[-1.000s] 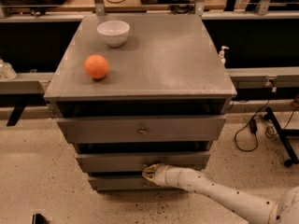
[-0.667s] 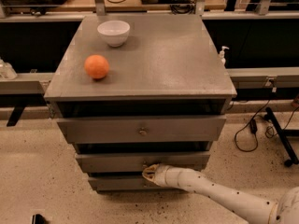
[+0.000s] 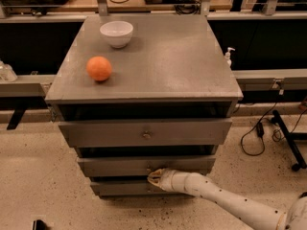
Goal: Close middle drawer
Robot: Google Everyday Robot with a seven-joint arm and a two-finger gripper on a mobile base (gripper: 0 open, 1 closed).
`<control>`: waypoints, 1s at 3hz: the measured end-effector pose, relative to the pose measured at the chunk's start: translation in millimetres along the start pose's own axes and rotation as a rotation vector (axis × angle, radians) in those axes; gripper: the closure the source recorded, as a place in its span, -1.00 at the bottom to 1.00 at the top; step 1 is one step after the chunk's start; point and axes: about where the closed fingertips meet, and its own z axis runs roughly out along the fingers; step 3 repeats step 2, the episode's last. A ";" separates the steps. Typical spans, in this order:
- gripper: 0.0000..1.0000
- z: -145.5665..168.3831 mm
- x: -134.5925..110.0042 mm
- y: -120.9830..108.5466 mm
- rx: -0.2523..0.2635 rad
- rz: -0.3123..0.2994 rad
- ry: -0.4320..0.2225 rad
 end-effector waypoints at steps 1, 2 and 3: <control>1.00 -50.3 21.8 18.4 0.045 0.018 0.005; 1.00 -98.4 12.3 33.8 0.058 -0.015 -0.068; 1.00 -98.4 12.3 33.8 0.058 -0.015 -0.068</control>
Offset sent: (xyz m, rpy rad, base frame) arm -0.1489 -0.1890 0.0645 0.0865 -0.1363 -0.0223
